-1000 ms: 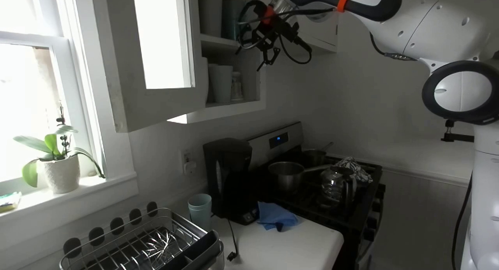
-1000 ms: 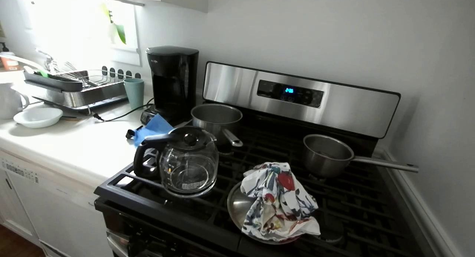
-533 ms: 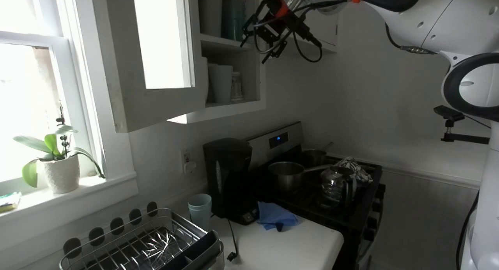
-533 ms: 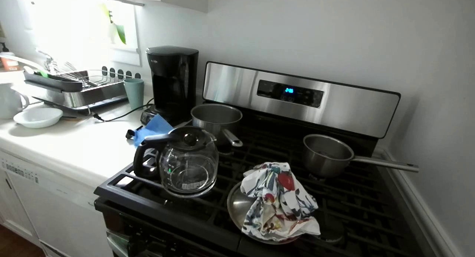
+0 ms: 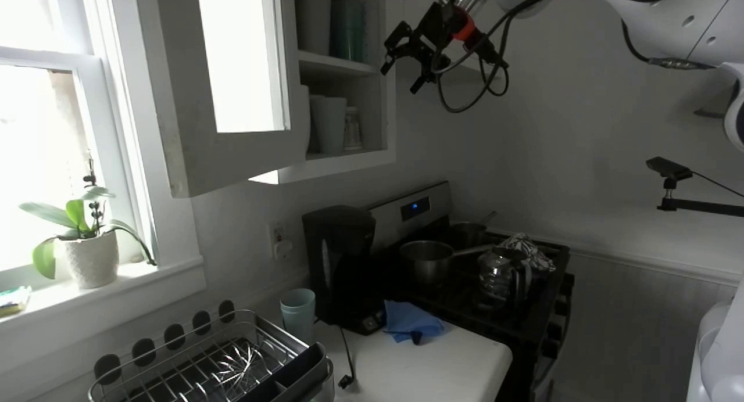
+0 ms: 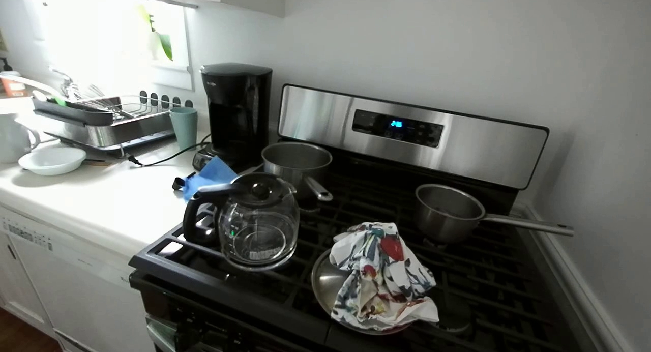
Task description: Put the blue cup in the top cabinet
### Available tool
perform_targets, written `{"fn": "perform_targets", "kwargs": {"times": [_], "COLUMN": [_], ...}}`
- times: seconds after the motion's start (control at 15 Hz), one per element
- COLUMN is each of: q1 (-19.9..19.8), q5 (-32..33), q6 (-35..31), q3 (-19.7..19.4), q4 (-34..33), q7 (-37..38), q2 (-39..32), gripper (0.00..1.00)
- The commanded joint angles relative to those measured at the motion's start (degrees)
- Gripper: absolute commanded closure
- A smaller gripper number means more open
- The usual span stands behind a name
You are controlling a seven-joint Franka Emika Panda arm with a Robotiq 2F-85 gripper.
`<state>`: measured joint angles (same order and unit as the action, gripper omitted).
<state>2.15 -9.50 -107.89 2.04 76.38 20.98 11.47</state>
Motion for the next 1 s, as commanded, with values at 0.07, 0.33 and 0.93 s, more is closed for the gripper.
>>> {"fn": "perform_targets", "kwargs": {"times": [0.07, 0.33, 0.93], "q1": [0.3, 0.3, -0.6], "q5": [-2.1, -3.4, -2.9], "q6": [-7.7, -6.6, -5.4], "q3": [-2.0, -2.7, -2.3], "q4": [13.2, 18.0, 19.6], "q7": [-8.7, -11.2, -10.7], "q2": [9.6, 13.9, 15.9], "gripper": [0.0, 0.0, 0.0]}}
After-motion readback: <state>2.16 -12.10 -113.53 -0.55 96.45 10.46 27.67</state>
